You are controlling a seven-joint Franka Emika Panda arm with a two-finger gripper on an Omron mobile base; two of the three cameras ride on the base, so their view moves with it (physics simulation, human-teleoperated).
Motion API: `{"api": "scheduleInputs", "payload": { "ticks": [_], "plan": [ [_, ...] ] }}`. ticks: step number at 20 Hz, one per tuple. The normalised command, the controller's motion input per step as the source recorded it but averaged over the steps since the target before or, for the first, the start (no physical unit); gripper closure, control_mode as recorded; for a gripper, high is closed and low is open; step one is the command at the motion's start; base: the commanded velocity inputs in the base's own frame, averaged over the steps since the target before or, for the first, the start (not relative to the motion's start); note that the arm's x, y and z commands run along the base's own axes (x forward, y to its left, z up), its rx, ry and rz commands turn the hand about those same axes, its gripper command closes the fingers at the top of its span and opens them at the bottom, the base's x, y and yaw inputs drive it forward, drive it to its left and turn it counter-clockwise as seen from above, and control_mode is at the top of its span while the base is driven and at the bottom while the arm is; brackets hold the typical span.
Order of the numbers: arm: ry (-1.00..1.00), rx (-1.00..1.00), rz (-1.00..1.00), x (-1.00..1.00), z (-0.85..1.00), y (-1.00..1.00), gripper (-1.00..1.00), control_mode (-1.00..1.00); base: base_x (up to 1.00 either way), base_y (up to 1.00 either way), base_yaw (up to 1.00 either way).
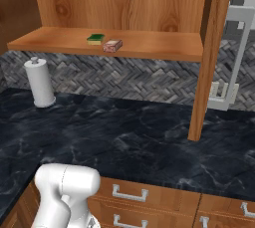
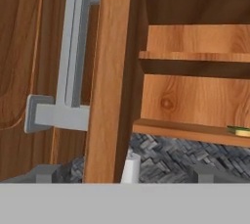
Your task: Pick up the bar soap and sponge from the sink, and place them back in the cabinet, and close the cabinet doors.
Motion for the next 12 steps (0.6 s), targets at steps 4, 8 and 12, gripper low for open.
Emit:
{"api": "scheduleInputs", "payload": {
  "ticks": [4, 8, 12],
  "plan": [
    [-0.01, 0.0, 0.0, 0.15, -0.04, 0.06, -1.0, -1.0, 0.0, 0.0, 0.0],
    [-0.02, 0.0, 0.0, 0.21, -0.08, 0.01, -1.0, -1.0, 0.0, 0.0, 0.0],
    [-0.03, 0.0, 0.0, 0.19, -0.11, 0.03, -1.0, -1.0, 0.0, 0.0, 0.0]
  ]
}}
